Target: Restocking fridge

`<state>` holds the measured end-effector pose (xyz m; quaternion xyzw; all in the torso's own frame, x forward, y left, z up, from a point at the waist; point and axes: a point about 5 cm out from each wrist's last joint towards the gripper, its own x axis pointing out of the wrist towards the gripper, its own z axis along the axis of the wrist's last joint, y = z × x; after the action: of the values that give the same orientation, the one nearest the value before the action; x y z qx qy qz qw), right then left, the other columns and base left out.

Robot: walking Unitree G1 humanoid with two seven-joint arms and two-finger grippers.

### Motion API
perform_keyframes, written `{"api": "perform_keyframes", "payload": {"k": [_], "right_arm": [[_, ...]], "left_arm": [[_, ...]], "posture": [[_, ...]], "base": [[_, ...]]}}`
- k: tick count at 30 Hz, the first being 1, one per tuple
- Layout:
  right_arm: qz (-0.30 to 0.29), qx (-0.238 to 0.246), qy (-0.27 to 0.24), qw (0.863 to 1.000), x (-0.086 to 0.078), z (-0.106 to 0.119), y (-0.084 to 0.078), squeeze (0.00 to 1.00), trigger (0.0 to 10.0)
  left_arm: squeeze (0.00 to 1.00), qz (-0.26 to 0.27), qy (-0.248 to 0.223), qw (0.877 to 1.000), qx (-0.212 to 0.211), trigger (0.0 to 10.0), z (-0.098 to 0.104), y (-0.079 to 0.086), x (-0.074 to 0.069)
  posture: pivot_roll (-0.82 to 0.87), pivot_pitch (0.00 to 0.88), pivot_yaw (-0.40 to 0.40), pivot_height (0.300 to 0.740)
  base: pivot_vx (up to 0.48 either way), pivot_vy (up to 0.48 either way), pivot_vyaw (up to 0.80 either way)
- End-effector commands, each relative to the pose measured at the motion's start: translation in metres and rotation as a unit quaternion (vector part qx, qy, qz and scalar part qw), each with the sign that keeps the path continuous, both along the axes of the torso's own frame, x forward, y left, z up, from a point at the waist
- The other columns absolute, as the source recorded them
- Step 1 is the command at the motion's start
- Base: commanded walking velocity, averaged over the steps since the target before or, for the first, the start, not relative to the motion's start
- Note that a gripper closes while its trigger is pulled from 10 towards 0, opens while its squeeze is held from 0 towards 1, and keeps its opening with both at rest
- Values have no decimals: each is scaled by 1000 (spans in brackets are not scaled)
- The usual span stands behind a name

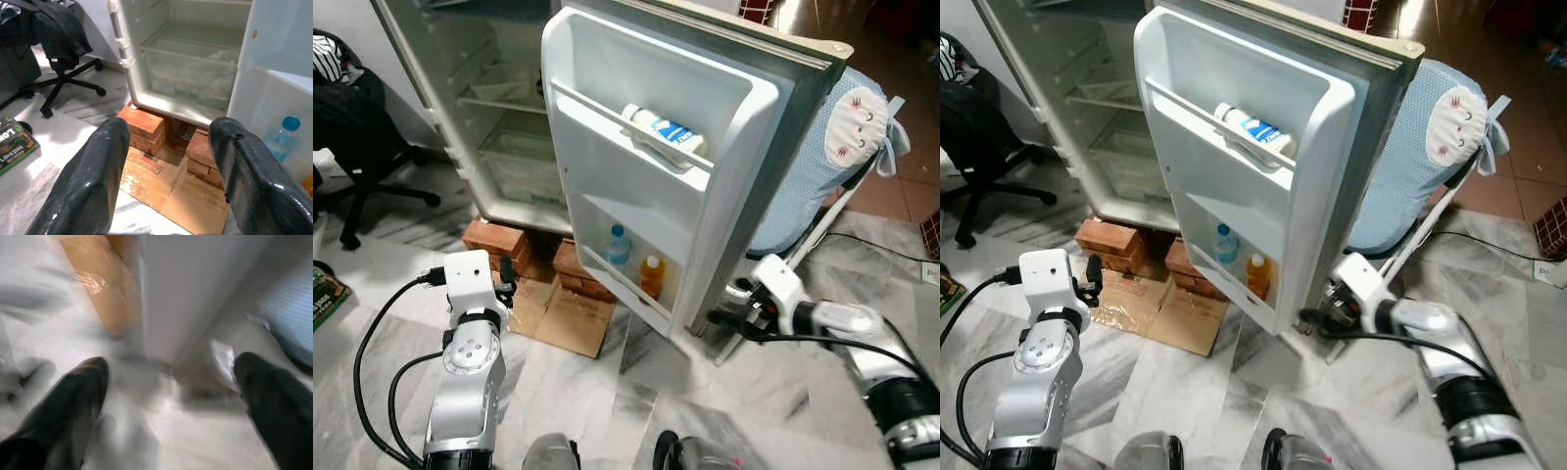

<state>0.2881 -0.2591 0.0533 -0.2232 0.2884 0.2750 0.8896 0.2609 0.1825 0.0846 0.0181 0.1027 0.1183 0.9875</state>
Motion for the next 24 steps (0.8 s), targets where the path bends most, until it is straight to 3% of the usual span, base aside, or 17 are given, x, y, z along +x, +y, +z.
{"api": "perform_keyframes", "payload": {"k": [1,3,4,5,10,14,24], "right_arm": [[-61,-75,-51,994,11,10,-17,0,10000],[-90,-73,-78,990,17,15,-17,0,10000],[-129,-58,-118,983,26,22,-13,0,10000],[-129,-58,-118,983,26,22,-13,0,10000],[-228,12,-229,946,55,44,12,0,10000],[-244,61,-270,929,70,58,35,0,10000],[-222,167,-283,918,86,76,65,0,10000]], "left_arm": [[0,-3,2,1000,3,10000,-1,1,1],[0,-5,1,1000,3,10000,-1,0,3],[0,-7,0,1000,3,10000,0,-1,4],[0,-7,0,1000,3,10000,0,-1,4],[0,-12,4,1000,3,10000,0,-3,4],[0,-11,5,1000,4,10000,0,-3,2],[0,-28,2,1000,-12,10000,1,-9,-2]], "posture": [[44,74,28,740],[47,73,30,740],[46,73,32,740],[46,73,32,740],[59,78,38,740],[72,85,38,740],[97,103,29,740]], "base": [[0,0,0],[0,0,0],[0,0,0],[0,0,0],[0,0,0],[0,0,0],[0,0,0]]}}
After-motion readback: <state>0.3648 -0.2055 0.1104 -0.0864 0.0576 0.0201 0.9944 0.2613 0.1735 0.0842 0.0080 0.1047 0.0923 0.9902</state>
